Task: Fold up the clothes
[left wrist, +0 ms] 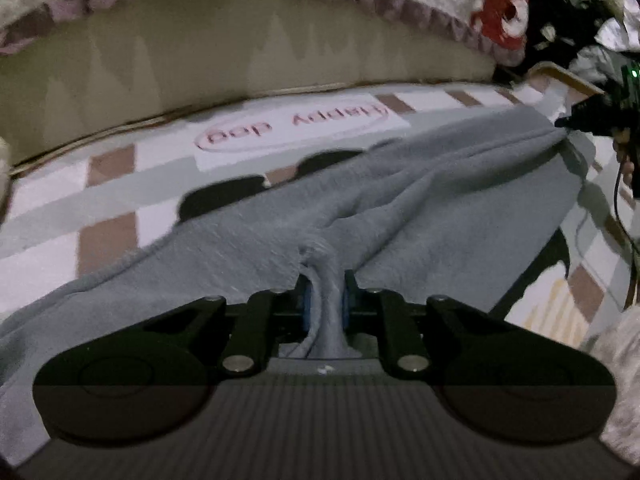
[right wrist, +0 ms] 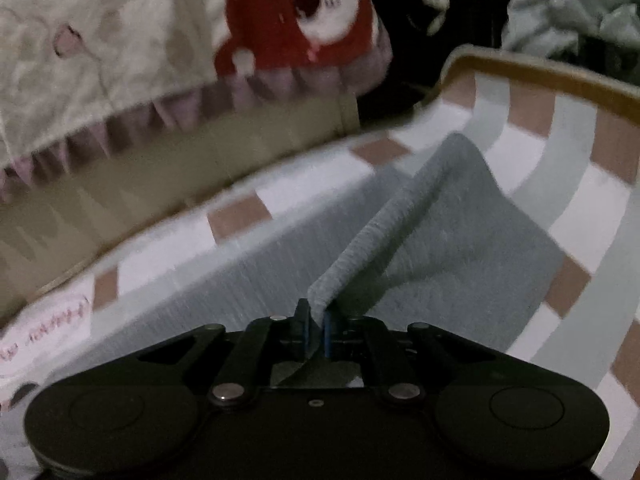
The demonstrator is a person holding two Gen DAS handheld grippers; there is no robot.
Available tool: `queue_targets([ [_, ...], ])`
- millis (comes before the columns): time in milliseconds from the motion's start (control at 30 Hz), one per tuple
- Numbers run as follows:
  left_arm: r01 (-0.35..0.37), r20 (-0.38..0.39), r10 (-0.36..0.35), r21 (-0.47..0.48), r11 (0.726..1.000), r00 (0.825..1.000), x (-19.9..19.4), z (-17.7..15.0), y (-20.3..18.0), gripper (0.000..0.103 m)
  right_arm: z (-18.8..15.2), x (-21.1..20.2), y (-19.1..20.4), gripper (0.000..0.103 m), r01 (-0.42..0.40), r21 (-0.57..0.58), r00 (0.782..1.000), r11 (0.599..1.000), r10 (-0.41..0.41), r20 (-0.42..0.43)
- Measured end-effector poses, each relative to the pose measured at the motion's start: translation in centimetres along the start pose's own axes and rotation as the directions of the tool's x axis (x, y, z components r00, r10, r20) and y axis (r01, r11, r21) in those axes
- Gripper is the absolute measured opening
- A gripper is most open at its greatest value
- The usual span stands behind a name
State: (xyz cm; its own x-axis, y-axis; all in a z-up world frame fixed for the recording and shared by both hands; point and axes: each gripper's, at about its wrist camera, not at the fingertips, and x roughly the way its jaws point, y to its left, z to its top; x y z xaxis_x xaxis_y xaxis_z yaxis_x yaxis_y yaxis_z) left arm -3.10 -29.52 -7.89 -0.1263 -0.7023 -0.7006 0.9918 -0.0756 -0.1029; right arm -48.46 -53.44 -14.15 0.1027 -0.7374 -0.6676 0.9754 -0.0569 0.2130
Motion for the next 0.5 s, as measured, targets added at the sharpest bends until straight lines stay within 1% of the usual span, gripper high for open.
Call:
queue_targets([
  [67, -0.008, 0.054, 0.01, -0.032, 0.999, 0.999, -1.4, 1.2, 0.7, 0.012, 0.9, -0.2, 0.6, 0.007, -0.014, -0.008, 0.999, 1.0, 0.014, 0.035],
  [100, 0.004, 0.074, 0.001, -0.061, 0.998, 0.997, -1.7, 1.9, 1.3, 0.012, 1.5, 0.1, 1.0, 0.007, -0.02, -0.02, 0.999, 1.0, 0.02, 0.037],
  [133, 0.011, 0.077, -0.004, -0.085, 0.996, 0.997, -1.2, 2.7, 1.9, 0.012, 2.1, 0.5, 1.4, 0.007, -0.017, -0.038, 0.999, 0.999, 0.018, 0.031],
  [200, -0.009, 0.048, 0.016, -0.142, 0.99, 0.999, 1.1, 3.8, 3.4, 0.013, 3.4, 2.4, 1.9, 0.007, 0.001, -0.061, 1.0, 0.998, -0.002, -0.008],
  [267, -0.051, -0.029, 0.046, -0.226, 0.973, 0.999, 4.5, 3.7, 4.7, 0.016, 4.1, 4.9, 2.4, 0.008, 0.007, -0.048, 0.998, 0.999, -0.01, -0.062],
  [300, -0.077, -0.069, 0.063, -0.219, 0.973, 0.996, 5.5, 3.2, 4.8, 0.02, 4.3, 6.6, 2.7, 0.008, 0.005, -0.061, 0.994, 0.998, -0.012, -0.108],
  [333, -0.103, -0.094, 0.087, -0.184, 0.977, 0.992, 6.3, 2.6, 4.4, 0.023, 4.3, 7.6, 2.9, 0.012, 0.002, -0.052, 0.996, 0.999, -0.007, -0.093],
  [367, -0.119, -0.105, 0.104, -0.151, 0.981, 0.989, 6.6, 2.2, 4.2, 0.026, 4.3, 8.1, 3.0, 0.021, -0.014, -0.034, 0.997, 0.999, 0.012, -0.077],
  [400, -0.12, -0.099, 0.108, -0.132, 0.984, 0.989, 6.5, 1.9, 4.0, 0.026, 4.4, 8.6, 2.9, 0.025, -0.044, -0.009, 0.996, 0.999, 0.043, -0.078],
  [433, -0.112, -0.093, 0.099, -0.145, 0.983, 0.991, 6.2, 1.9, 4.3, 0.027, 4.5, 8.8, 2.5, 0.032, -0.087, 0.018, 0.992, 0.996, 0.088, -0.085],
  [467, -0.101, -0.089, 0.086, -0.18, 0.978, 0.992, 6.0, 1.8, 4.8, 0.028, 4.6, 8.4, 1.9, 0.033, -0.13, 0.037, 0.989, 0.991, 0.133, -0.064],
  [500, -0.094, -0.087, 0.076, -0.217, 0.972, 0.993, 6.0, 1.7, 5.4, 0.03, 4.8, 7.5, 1.1, 0.036, -0.166, 0.038, 0.986, 0.985, 0.166, -0.022],
])
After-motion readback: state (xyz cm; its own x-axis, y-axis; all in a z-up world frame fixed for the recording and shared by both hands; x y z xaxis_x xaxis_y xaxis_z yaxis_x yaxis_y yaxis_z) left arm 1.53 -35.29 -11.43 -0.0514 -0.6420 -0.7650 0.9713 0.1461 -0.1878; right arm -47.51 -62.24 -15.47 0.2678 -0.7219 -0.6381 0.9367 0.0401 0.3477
